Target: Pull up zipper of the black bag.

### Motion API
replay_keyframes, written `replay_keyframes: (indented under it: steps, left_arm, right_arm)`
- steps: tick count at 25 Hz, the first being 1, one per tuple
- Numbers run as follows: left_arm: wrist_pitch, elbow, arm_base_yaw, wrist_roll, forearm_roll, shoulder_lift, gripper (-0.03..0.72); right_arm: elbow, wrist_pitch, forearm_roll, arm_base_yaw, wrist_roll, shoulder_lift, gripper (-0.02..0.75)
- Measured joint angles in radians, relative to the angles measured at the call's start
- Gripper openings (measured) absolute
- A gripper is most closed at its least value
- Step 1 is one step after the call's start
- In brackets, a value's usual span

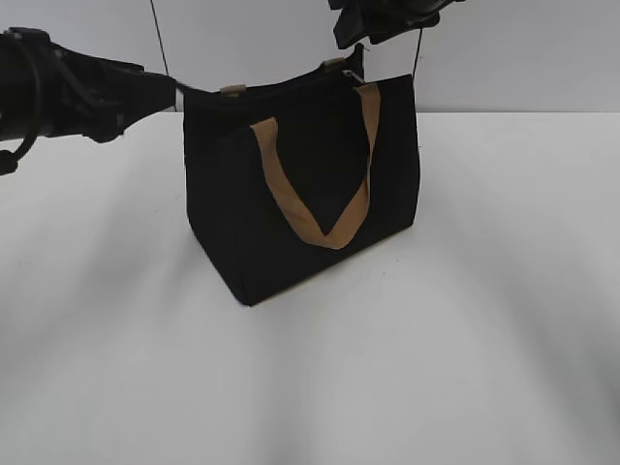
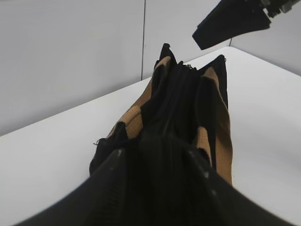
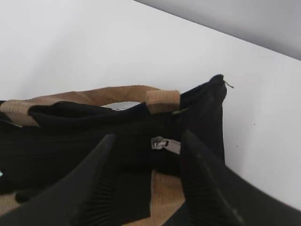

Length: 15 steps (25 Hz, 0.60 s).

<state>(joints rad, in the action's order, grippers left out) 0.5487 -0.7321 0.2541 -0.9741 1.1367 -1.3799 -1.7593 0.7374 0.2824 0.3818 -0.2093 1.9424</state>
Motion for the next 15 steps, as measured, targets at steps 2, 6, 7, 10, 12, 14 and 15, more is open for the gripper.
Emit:
replay_keyframes:
  steps: [2,6,7,10,12,14,15]
  left_arm:
    - [-0.006,0.000,0.000,-0.037,-0.003,0.002,0.423]
    - [-0.105,0.000,0.000,-0.176,0.019,0.028,0.468]
    - [-0.142,0.000,0.000,-0.214,0.036,0.040,0.471]
    - [-0.302,0.000,0.000,-0.322,0.058,0.060,0.473]
    - [-0.413,0.000,0.000,-0.358,0.056,0.064,0.473]
    - [-0.549,0.000,0.000,-0.370,0.049,0.060,0.473]
    - [-0.613,0.000,0.000,-0.372,0.036,0.052,0.473]
  right_arm:
    - [0.000,0.041,-0.004,0.000,-0.006,-0.007,0.335]
    - [0.000,0.164,-0.035,0.000,-0.040,-0.013,0.335]
    - [0.000,0.189,-0.048,0.000,-0.043,-0.018,0.335]
    - [0.000,0.239,-0.080,0.000,-0.045,-0.044,0.335]
    - [0.000,0.266,-0.093,0.000,-0.047,-0.062,0.335]
    - [0.000,0.294,-0.097,0.000,-0.047,-0.079,0.335]
    - [0.000,0.307,-0.098,0.000,-0.047,-0.085,0.335]
